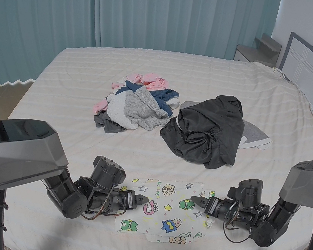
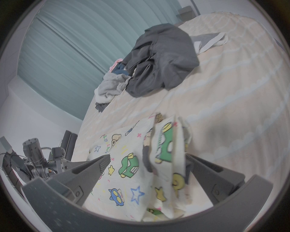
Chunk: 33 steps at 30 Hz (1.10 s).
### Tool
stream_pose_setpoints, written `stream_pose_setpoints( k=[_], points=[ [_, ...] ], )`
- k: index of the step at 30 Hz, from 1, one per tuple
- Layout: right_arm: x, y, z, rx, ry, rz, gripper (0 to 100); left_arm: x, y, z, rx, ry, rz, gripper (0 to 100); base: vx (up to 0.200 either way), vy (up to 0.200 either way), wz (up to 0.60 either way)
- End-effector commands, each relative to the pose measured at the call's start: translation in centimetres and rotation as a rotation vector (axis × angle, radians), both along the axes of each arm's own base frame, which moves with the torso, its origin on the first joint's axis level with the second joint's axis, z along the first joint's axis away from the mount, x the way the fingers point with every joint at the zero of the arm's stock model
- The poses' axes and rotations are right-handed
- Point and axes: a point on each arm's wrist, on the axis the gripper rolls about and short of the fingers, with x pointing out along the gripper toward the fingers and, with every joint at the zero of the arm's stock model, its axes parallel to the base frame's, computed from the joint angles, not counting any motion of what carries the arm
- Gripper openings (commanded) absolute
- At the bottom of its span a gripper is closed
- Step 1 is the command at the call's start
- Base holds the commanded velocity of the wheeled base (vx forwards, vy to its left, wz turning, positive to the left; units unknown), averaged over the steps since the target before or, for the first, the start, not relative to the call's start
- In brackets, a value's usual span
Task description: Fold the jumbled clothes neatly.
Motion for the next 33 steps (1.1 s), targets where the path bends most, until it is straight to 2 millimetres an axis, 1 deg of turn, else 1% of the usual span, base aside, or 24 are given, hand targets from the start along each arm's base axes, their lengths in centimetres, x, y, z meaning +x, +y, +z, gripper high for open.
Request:
stream_pose_setpoints(
  k=[1, 3, 4, 6, 7, 8, 9, 10, 12, 13, 14, 16, 18, 19, 20, 22, 24, 26, 27, 28, 29, 30, 31, 33],
  points=[
    [-1.1, -2.1, 2.1, 0.008, -0.027, -0.054, 100, -0.8, 1.6, 2.1, -0.014, -0.028, 0.031, 100, 0.0, 0.0, 0.0],
    [-1.2, -2.2, 2.1, 0.008, -0.027, -0.056, 100, -0.8, 1.7, 2.1, -0.014, -0.029, 0.033, 100, 0.0, 0.0, 0.0],
    [-2.3, -3.5, 3.5, 0.015, -0.044, -0.087, 100, -1.2, 3.4, 3.8, -0.035, -0.064, 0.073, 100, 0.0, 0.0, 0.0],
    [-3.5, -4.8, 5.3, 0.03, -0.086, -0.117, 100, -2.1, 5.1, 5.7, -0.058, -0.107, 0.107, 100, 0.0, 0.0, 0.0],
    [-4.0, -5.3, 6.0, 0.037, -0.106, -0.128, 100, -2.5, 5.7, 6.5, -0.067, -0.123, 0.118, 100, 0.0, 0.0, 0.0],
    [-4.0, -5.3, 6.0, 0.037, -0.106, -0.128, 100, -3.6, 6.9, 7.7, -0.083, -0.15, 0.138, 100, 0.0, 0.0, 0.0],
    [-5.9, -6.4, 8.0, 0.048, -0.17, -0.161, 100, -4.3, 7.6, 8.7, -0.097, -0.175, 0.147, 100, 0.0, 0.0, 0.0],
    [-5.9, -6.4, 8.0, 0.048, -0.17, -0.161, 100, -4.3, 7.6, 8.7, -0.097, -0.175, 0.147, 100, 0.0, 0.0, 0.0],
    [-9.3, -7.6, 10.2, 0.056, -0.256, -0.196, 100, -7.8, 9.6, 11.3, -0.131, -0.258, 0.169, 100, 0.0, 0.0, 0.0],
    [-9.8, -7.8, 10.4, 0.055, -0.268, -0.2, 100, -8.4, 9.9, 11.7, -0.138, -0.272, 0.168, 100, 0.0, 0.0, 0.0],
    [-11.6, -8.4, 11.0, 0.055, -0.308, -0.212, 100, -10.6, 10.8, 12.7, -0.162, -0.322, 0.171, 100, 0.0, 0.0, 0.0],
    [-13.9, -9.3, 11.5, 0.056, -0.357, -0.232, 100, -14.0, 12.0, 13.9, -0.194, -0.399, 0.17, 100, 0.0, 0.0, 0.0],
    [-15.3, -9.8, 12.5, 0.067, -0.411, -0.276, 100, -17.1, 13.1, 14.8, -0.221, -0.483, 0.19, 100, 0.0, 0.0, 0.0],
    [-15.5, -9.9, 12.6, 0.063, -0.41, -0.284, 100, -17.5, 13.3, 14.9, -0.224, -0.496, 0.195, 100, 0.0, 0.0, 0.0],
    [-16.9, -10.5, 12.6, 0.032, -0.401, -0.34, 100, -19.5, 14.1, 15.3, -0.229, -0.556, 0.237, 100, 0.0, 0.0, 0.0],
    [-18.6, -11.0, 12.7, 0.012, -0.408, -0.364, 100, -21.0, 14.9, 15.6, -0.209, -0.601, 0.307, 100, 0.0, 0.0, 0.0],
    [-21.0, -11.8, 12.8, -0.012, -0.455, -0.35, 100, -23.1, 16.0, 15.9, -0.19, -0.642, 0.383, 100, 0.0, 0.0, 0.0],
    [-22.7, -12.4, 12.6, -0.044, -0.49, -0.346, 100, -25.2, 17.0, 16.0, -0.215, -0.698, 0.39, 100, 0.0, 0.0, 0.0],
    [-23.6, -12.7, 12.4, -0.061, -0.505, -0.346, 100, -26.3, 17.6, 15.9, -0.218, -0.722, 0.392, 100, 0.0, 0.0, 0.0],
    [-23.8, -12.8, 12.3, -0.063, -0.508, -0.345, 100, -26.4, 17.7, 15.8, -0.218, -0.725, 0.393, 100, 0.0, 0.0, 0.0],
    [-25.3, -13.3, 11.8, -0.083, -0.541, -0.341, 100, -28.0, 18.6, 15.1, -0.179, -0.748, 0.404, 100, 0.0, 0.0, 0.0],
    [-25.4, -13.3, 11.7, -0.083, -0.544, -0.341, 100, -28.1, 18.7, 15.1, -0.176, -0.751, 0.407, 100, 0.0, 0.0, 0.0],
    [-26.9, -13.8, 11.1, -0.093, -0.585, -0.354, 100, -29.6, 19.5, 14.2, -0.11, -0.781, 0.485, 100, 0.0, 0.0, 0.0],
    [-27.8, -14.1, 10.4, -0.105, -0.601, -0.389, 100, -31.1, 19.9, 13.5, -0.082, -0.833, 0.57, 100, 0.0, 0.0, 0.0]
  ],
)
